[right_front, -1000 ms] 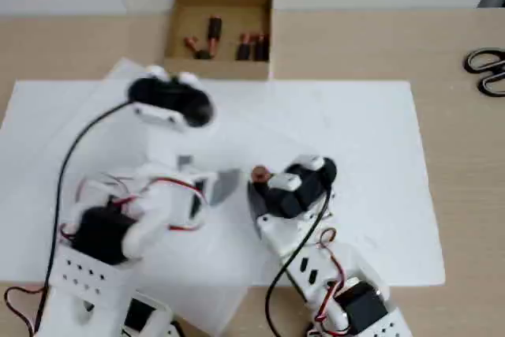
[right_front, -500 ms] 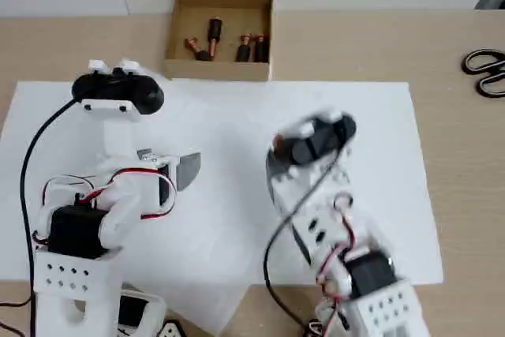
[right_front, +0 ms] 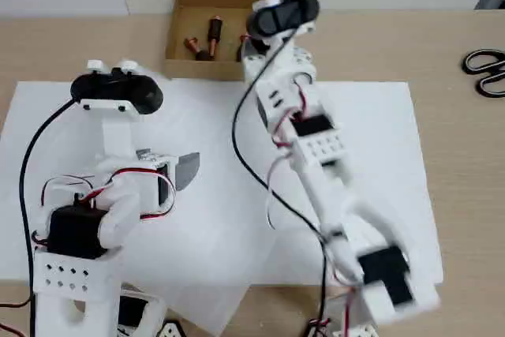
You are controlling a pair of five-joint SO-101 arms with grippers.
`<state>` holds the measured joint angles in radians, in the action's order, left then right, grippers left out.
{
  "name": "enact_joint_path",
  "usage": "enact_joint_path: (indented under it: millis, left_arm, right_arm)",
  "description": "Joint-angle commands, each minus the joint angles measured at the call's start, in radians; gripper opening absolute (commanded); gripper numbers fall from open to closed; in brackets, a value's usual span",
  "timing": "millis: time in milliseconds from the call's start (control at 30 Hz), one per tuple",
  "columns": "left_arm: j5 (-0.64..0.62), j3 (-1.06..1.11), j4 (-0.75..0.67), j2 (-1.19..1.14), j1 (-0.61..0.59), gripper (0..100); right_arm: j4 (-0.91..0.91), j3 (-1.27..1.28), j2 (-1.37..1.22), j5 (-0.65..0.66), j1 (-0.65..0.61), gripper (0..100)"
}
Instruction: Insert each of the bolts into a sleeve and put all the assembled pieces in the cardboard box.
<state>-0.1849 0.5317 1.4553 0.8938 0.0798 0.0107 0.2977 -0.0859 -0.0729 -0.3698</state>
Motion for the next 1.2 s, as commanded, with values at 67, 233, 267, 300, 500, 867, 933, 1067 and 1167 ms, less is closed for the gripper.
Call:
enact_joint_path:
  millis: [67, 233, 267, 300, 500, 867, 933, 1067, 1167]
  left_arm:
    - [0.003, -0.041, 0.006, 0.012, -0.009, 26]
    - [0.003, -0.039, 0.006, 0.012, -0.009, 26]
    - [0.003, -0.039, 0.006, 0.012, -0.009, 26]
    - [0.003, -0.039, 0.006, 0.012, -0.009, 26]
    - [0.003, -0.039, 0.006, 0.012, -0.009, 26]
    - [0.003, -0.039, 0.006, 0.012, -0.009, 26]
    - [0.003, -0.039, 0.006, 0.012, -0.009, 26]
    - [0.003, -0.039, 0.006, 0.012, -0.009, 26]
    - [0.003, -0.039, 0.006, 0.012, -0.009, 26]
  right_arm:
    - [-0.255, -0.273, -0.288, 0.008, -0.002, 0.4]
    - [-0.297, -0.454, -0.499, 0.009, -0.01, 0.4]
    - [-0.297, -0.48, -0.532, 0.009, -0.01, 0.4]
    - [-0.297, -0.502, -0.559, 0.009, -0.01, 0.4]
    - [-0.295, -0.586, -0.69, 0.014, -0.008, 0.5]
    - [-0.209, -0.606, -0.723, 0.015, -0.008, 19.4]
    - [-0.203, -0.618, -0.723, 0.015, -0.008, 19.5]
    - [-0.2, -0.651, -0.723, 0.015, -0.008, 19.5]
    - [-0.193, -0.675, -0.723, 0.015, -0.008, 19.5]
